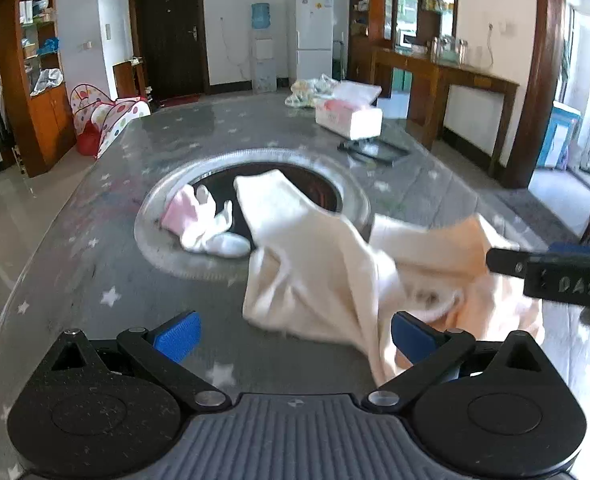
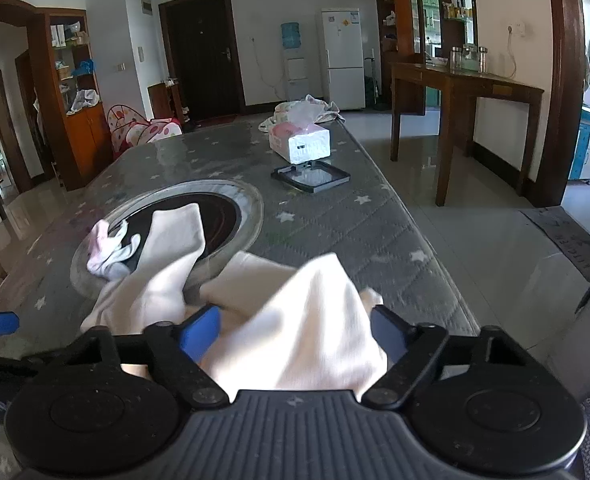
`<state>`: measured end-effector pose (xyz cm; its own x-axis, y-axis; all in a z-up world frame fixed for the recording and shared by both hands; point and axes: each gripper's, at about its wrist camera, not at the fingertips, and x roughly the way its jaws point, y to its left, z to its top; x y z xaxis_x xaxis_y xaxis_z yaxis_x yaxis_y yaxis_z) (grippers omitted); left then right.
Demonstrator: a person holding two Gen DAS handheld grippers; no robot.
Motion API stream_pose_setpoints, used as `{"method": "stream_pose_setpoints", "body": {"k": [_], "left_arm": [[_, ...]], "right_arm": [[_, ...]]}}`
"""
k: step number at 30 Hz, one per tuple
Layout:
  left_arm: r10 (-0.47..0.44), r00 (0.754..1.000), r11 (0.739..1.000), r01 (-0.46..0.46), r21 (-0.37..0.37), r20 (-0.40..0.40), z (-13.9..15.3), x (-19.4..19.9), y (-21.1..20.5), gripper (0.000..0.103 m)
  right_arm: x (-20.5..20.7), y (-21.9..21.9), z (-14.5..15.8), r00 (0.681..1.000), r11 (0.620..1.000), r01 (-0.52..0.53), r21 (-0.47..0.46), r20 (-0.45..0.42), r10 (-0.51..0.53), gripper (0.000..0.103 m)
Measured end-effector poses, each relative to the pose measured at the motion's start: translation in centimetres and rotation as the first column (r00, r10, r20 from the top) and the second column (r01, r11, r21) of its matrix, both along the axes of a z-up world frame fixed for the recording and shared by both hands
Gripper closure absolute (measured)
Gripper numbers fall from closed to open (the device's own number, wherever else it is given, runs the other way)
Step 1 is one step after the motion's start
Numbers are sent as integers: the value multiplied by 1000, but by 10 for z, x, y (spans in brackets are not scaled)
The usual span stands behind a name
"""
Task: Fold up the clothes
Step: 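Grasp one cloth edge with the right gripper while the left gripper grasps another edge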
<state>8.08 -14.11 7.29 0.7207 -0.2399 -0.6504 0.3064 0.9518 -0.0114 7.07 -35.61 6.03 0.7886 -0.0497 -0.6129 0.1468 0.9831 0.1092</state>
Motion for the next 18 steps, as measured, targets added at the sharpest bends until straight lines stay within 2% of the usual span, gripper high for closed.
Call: {"method": "stream_pose_setpoints", "body": {"k": [4, 7, 8, 11, 14, 15, 18], "left_arm": [[-19, 1000, 999, 20, -41, 13, 6, 18, -6, 1], [-42, 999, 999, 42, -28, 4, 4, 32, -16, 6], [-50, 999, 998, 49, -28, -5, 2, 36, -18, 9], [-72, 997, 997, 71, -27, -23, -2, 47, -25, 10], [-111, 993, 994, 110, -25, -30, -6, 53, -32, 10], [-118, 992, 993, 118, -19, -35, -8, 54, -35, 13], [-116, 991, 993, 115, -15, -66, -14, 61, -41, 22]], "right_arm": [[22, -5, -3, 1000, 1000, -7, 12, -22, 7, 38], [38, -6, -9, 998, 1000, -16, 20, -57, 17, 47], [41, -7, -12, 997, 1000, -16, 24, -69, 18, 53], [46, -10, -19, 994, 999, -20, 36, -102, 24, 59], [38, -8, -22, 993, 999, -34, 28, -112, 37, 78], [36, -9, -23, 993, 999, -35, 26, -115, 38, 84], [30, -12, -25, 992, 999, -34, 26, -120, 37, 94]]}}
